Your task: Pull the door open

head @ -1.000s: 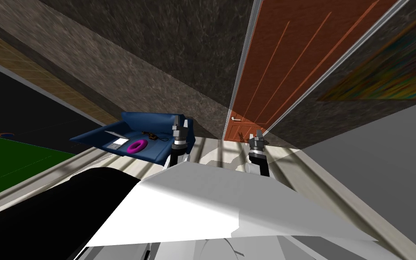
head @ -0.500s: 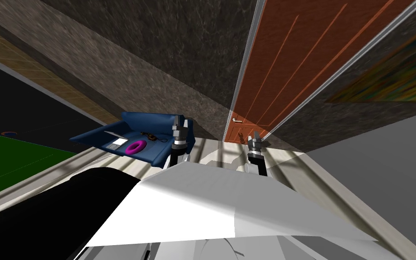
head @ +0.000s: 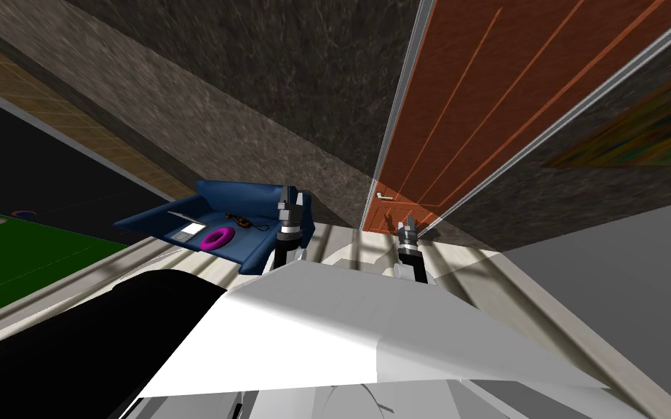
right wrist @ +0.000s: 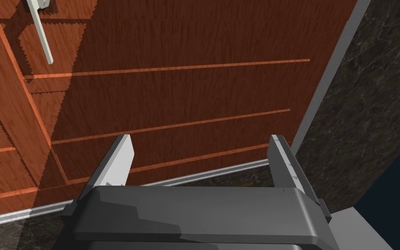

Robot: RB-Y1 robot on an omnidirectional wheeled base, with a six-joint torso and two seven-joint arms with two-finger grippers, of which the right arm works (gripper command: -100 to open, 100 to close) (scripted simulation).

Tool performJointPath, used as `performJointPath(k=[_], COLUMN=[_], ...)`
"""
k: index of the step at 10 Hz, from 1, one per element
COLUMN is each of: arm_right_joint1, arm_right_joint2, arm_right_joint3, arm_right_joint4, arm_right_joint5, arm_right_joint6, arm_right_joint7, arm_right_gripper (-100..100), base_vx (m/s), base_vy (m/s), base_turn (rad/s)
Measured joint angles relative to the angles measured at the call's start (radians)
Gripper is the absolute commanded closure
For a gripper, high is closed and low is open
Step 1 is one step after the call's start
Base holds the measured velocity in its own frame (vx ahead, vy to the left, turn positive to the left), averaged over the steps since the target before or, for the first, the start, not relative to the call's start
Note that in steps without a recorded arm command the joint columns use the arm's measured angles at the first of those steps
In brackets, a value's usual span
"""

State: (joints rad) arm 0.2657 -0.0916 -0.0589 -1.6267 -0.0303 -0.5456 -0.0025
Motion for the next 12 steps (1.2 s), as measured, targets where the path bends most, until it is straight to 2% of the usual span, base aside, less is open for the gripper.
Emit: performJointPath(k=[5, 8, 12], arm_right_joint1=[-0.030, -0.066, -0.092], arm_right_joint2=[-0.016, -0.023, -0.034], arm_right_joint3=[-0.008, -0.016, -0.024], arm_right_joint4=[0.124, 0.213, 0.310], arm_right_joint5=[-0.008, -0.014, -0.021], arm_right_joint6=[-0.039, -0.059, -0.084], arm_right_joint7=[-0.015, -0.022, -0.034], arm_right_gripper=[-100, -100, -100], base_vx=[0.100, 0.096, 0.094], base_vy=[-0.024, -0.018, -0.030], base_turn=[0.039, 0.041, 0.039])
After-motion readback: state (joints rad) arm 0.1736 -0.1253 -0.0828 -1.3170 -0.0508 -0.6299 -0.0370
